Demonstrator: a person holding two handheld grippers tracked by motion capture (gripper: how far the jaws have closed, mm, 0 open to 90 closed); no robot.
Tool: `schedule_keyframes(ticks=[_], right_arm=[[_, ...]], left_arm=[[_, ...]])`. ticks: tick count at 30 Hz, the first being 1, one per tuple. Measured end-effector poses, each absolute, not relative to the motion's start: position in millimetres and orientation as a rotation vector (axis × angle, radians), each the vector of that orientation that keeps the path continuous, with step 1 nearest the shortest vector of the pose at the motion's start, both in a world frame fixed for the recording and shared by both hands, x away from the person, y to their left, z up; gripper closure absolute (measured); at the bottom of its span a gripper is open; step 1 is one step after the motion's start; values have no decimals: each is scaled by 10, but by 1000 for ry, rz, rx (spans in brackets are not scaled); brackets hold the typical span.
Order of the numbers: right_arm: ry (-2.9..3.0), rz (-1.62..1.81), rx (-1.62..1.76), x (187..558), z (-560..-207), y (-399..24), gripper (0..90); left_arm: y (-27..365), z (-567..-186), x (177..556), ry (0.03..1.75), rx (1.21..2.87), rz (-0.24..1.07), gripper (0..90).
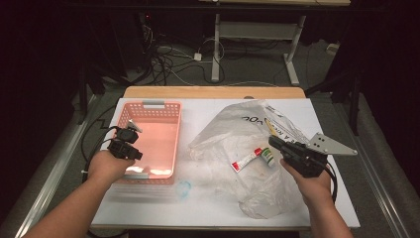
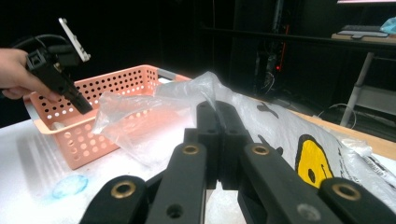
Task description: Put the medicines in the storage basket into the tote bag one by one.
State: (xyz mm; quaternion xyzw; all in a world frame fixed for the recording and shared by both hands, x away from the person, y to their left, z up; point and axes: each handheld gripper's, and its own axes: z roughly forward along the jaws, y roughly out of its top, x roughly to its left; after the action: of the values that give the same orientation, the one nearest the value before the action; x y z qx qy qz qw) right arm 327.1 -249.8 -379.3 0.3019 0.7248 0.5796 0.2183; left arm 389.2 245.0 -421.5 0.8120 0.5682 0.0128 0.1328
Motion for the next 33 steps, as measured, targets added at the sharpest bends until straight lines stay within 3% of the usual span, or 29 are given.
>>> schedule_keyframes(ticks=[5,11,15,19,25,33], right_arm=[[2021,1601,843,3288,-3821,-2473,900],[2013,1597,837,3262,-3794,-2477,900],[2019,1586,835,3255,-3802,-2449,900],[2022,1598,831,3252,-3792,-2438,900],[2018,1596,815,3249,-3765,-2432,900],[2019,1593,825,3248,-3775,-2435,900]], left_arm=[[2457,-4178,3726,1603,2412,-98,879],[2470,-4193,3586,1599,2427,-148,879],[2444,-4256,3614,1603,2489,-224,880],[2480,-4275,3778,1643,2448,-328,881],[2520,-4206,3965,1665,2295,62,878],[2601,-4128,3886,1649,2249,80,876]])
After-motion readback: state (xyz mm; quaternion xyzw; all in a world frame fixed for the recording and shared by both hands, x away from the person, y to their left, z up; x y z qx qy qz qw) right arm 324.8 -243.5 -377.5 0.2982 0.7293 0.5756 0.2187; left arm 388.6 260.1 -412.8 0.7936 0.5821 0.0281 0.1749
